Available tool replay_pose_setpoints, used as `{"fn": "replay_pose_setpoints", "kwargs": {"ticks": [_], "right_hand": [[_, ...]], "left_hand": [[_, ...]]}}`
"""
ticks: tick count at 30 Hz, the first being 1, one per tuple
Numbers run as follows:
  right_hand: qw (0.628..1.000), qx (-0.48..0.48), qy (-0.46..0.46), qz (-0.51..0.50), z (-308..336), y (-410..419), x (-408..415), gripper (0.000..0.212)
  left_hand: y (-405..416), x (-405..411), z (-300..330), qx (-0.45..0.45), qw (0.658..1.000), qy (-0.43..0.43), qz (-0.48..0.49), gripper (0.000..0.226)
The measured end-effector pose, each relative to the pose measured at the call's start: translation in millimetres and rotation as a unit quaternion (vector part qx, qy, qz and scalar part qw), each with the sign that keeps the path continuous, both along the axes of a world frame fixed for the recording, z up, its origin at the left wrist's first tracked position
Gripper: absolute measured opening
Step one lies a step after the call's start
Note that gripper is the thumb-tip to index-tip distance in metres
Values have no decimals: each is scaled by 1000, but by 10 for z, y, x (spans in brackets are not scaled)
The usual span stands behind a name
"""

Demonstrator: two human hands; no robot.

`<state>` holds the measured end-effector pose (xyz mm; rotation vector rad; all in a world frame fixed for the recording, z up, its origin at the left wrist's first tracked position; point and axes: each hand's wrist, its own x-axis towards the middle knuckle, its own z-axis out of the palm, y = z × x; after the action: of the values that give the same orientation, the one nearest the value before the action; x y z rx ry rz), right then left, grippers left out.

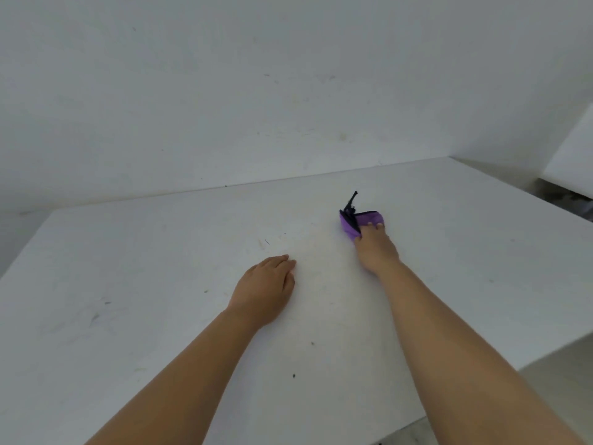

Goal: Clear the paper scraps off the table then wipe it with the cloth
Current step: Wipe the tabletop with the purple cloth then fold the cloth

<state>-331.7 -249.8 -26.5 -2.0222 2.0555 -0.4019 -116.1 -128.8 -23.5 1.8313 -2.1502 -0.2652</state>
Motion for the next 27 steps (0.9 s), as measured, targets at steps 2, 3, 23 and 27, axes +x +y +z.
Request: {"fn": "replay_pose_setpoints", "kwargs": {"ticks": [2,3,23,27], "right_hand": [[1000,-4,19,15,-10,94,289,43],[999,-8,24,24,-11,155,458,43],[998,-41,-30,30,19,696,-303,43],[997,-40,-24,-59,-2,965,-556,36]], "left_hand": [[54,9,12,8,1000,22,7,45],[86,14,18,7,1000,27,9,45],[604,-226,-70,-6,1000,-4,-23,47],[684,-163,-51,-18,1000,-14,-4,46]]}}
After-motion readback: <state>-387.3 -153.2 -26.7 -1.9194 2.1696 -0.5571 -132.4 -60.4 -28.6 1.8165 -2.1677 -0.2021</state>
